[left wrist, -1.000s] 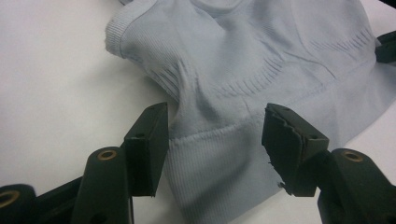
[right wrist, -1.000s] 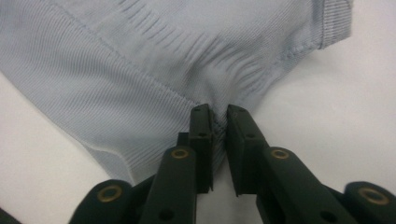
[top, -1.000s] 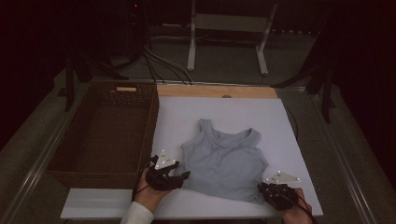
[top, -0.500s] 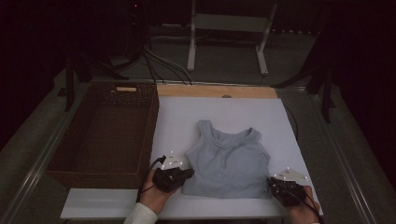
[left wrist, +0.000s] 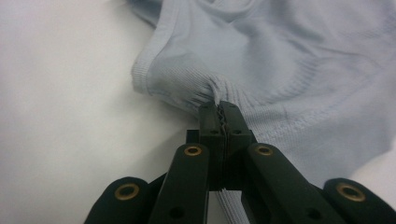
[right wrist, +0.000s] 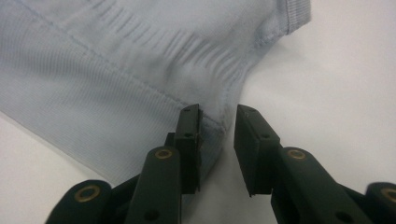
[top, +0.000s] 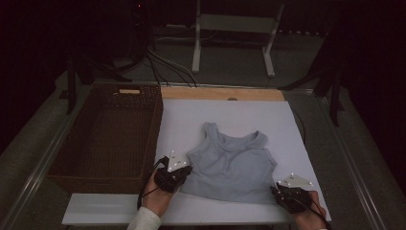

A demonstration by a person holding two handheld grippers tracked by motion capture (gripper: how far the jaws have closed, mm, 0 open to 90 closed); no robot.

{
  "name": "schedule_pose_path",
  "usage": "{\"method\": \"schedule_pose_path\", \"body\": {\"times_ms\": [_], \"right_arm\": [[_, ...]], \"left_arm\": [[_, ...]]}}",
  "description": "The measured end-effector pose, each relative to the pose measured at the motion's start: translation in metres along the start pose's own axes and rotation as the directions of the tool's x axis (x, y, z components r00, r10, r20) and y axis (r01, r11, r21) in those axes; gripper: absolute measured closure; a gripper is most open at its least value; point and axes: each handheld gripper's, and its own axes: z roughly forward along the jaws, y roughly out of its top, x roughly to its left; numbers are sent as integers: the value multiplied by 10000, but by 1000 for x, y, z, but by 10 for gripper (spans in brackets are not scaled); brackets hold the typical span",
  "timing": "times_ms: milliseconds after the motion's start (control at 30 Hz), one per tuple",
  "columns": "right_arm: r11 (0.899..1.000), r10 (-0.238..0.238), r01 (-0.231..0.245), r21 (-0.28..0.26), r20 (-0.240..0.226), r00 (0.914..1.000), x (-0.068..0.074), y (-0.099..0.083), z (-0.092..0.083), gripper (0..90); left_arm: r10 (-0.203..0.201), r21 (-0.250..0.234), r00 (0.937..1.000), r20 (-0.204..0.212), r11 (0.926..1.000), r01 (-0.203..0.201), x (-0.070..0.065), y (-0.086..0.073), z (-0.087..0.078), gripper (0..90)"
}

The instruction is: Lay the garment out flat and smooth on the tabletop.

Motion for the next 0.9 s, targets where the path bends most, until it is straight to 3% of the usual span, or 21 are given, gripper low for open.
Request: {"method": "schedule_pose_path", "body": {"times_ms": [100,467,600,667,900], "right_arm": [[10000,-8,8,26,-65,10000,1,0,1,700],[9976,663,-656,220,-359,9972,-6,-1,2,635],[9948,986,-950,374,-1074,9893,-9,-2,1,769],[9954,910,-868,412,-1163,9890,-8,-2,0,846],[9969,722,-679,393,-1222,9899,-5,-3,-6,879]], "left_arm": [[230,129,9991,-355,9997,-226,-3,1,1,900],[124,485,9996,-255,9988,-112,-4,-7,-6,900],[148,548,9995,-269,9984,-133,-5,-9,-9,900],[140,573,9996,-247,9983,-125,-6,-11,-10,900],[68,483,9998,-175,9988,-59,-7,-13,-17,900]]}}
